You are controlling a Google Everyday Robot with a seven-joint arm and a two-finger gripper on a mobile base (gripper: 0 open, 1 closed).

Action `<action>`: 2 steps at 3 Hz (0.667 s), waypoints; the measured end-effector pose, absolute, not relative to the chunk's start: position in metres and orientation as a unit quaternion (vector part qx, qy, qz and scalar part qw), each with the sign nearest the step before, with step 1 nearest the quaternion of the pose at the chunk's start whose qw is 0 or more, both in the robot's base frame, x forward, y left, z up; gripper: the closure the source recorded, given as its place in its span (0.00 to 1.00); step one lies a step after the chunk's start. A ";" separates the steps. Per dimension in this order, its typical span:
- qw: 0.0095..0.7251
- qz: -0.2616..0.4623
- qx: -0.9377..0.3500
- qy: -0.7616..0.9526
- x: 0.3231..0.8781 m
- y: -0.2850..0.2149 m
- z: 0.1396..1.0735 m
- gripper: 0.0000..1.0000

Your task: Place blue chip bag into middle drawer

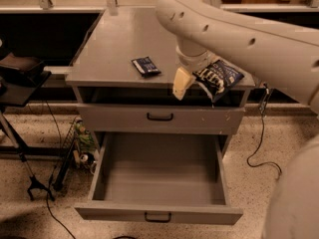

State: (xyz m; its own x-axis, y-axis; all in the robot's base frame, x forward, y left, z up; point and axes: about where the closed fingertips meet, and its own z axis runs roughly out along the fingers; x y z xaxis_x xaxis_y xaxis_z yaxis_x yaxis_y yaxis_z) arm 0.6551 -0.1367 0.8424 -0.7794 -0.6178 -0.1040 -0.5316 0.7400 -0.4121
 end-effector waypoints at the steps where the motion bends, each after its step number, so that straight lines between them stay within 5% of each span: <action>1: 0.101 -0.196 -0.306 0.926 0.663 -0.133 0.832 0.18; 2: 0.100 -0.196 -0.305 0.926 0.663 -0.132 0.831 0.42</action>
Offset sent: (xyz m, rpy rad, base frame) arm 0.0012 -0.0002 -0.0180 -0.0039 0.0296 -0.0294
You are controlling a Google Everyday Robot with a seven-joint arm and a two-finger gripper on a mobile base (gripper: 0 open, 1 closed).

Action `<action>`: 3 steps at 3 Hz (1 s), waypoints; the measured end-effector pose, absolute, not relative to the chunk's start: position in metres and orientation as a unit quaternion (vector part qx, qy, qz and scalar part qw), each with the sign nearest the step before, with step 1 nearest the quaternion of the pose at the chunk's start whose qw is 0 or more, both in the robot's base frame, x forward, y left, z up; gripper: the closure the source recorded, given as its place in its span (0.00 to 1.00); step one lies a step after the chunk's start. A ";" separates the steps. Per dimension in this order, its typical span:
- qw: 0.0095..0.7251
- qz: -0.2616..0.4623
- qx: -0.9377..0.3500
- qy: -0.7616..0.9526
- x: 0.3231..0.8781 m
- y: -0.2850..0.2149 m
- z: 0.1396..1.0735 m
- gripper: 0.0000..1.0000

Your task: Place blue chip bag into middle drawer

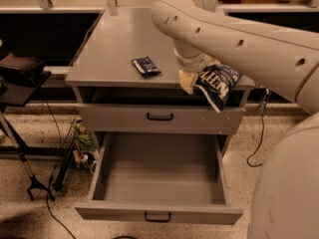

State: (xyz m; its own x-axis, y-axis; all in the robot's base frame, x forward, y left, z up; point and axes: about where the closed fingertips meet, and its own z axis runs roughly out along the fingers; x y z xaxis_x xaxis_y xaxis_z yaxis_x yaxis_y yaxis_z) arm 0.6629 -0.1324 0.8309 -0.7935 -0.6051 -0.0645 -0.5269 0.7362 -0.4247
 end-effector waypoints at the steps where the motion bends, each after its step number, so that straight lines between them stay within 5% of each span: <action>1: 0.107 -0.180 -0.308 0.928 0.654 -0.137 0.831 0.65; 2: 0.110 -0.175 -0.309 0.928 0.652 -0.138 0.834 0.89; 3: 0.134 -0.133 -0.325 0.927 0.627 -0.149 0.849 1.00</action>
Offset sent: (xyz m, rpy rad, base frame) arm -0.0522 -0.0277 0.0310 0.2279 -0.0103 0.1032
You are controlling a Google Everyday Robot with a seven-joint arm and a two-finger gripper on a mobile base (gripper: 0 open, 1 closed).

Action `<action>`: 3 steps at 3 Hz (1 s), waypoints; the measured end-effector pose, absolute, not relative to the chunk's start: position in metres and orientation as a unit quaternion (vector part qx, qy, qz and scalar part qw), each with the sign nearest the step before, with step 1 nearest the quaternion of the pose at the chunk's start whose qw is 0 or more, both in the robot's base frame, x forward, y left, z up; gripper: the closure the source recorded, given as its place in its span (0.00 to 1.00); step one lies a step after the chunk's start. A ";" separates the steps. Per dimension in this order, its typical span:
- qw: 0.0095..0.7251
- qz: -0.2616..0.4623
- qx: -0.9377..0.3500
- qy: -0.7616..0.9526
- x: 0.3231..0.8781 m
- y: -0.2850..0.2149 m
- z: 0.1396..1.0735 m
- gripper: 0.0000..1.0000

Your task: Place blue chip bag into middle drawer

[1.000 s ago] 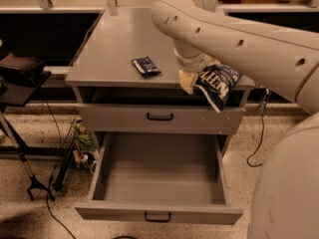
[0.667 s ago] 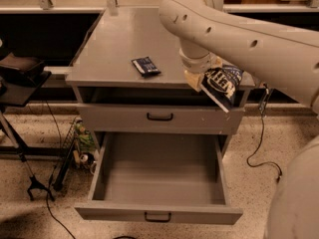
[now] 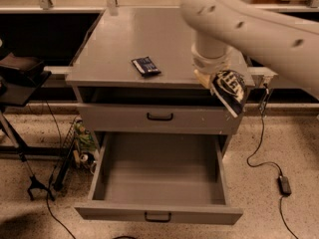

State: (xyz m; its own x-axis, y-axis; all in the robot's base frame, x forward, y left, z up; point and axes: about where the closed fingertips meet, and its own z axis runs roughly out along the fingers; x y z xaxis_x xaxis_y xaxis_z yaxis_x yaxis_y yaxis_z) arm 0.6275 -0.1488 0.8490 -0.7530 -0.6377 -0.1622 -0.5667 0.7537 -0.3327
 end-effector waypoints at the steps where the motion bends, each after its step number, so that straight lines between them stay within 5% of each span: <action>1: 0.178 -0.066 -0.358 0.914 0.586 -0.165 0.873 1.00; 3: 0.232 0.096 -0.408 0.878 0.518 -0.191 0.845 1.00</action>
Offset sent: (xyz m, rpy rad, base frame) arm -0.1417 -0.0518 0.0481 0.4278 -0.0576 0.4904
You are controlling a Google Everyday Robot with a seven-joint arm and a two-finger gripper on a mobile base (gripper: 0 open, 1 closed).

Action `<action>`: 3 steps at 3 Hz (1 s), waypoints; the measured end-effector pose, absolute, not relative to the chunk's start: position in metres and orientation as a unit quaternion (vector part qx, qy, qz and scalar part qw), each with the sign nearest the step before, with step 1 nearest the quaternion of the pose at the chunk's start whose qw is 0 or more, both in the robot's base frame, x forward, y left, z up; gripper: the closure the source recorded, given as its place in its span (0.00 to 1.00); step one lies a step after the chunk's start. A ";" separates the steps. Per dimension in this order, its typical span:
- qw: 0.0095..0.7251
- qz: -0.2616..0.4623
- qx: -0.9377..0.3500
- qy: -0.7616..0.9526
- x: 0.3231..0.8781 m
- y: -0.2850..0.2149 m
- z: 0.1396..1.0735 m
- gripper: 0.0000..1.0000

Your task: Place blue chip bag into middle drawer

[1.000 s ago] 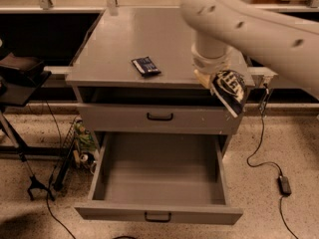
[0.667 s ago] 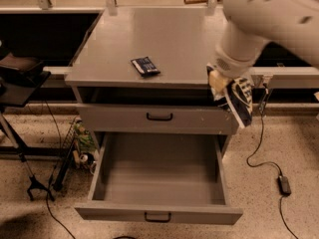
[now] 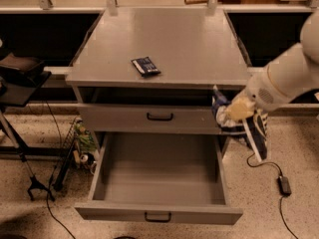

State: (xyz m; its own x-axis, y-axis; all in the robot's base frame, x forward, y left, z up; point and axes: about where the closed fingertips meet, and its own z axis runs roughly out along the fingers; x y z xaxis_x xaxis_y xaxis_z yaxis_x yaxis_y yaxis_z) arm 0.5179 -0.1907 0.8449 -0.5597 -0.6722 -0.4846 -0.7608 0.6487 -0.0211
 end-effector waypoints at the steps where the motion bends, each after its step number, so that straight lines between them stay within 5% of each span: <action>1: 0.246 0.155 -0.447 0.846 0.515 -0.180 0.800 1.00; 3: 0.290 0.267 -0.497 0.773 0.531 -0.131 0.695 1.00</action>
Offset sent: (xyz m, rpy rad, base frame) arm 0.0114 0.0548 -0.1564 0.3470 -0.1032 0.4032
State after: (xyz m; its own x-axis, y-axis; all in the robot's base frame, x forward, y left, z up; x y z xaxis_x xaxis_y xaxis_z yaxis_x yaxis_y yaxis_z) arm 0.5312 -0.1310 0.6952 -0.3385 -0.6141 -0.7129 -0.9230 0.3641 0.1246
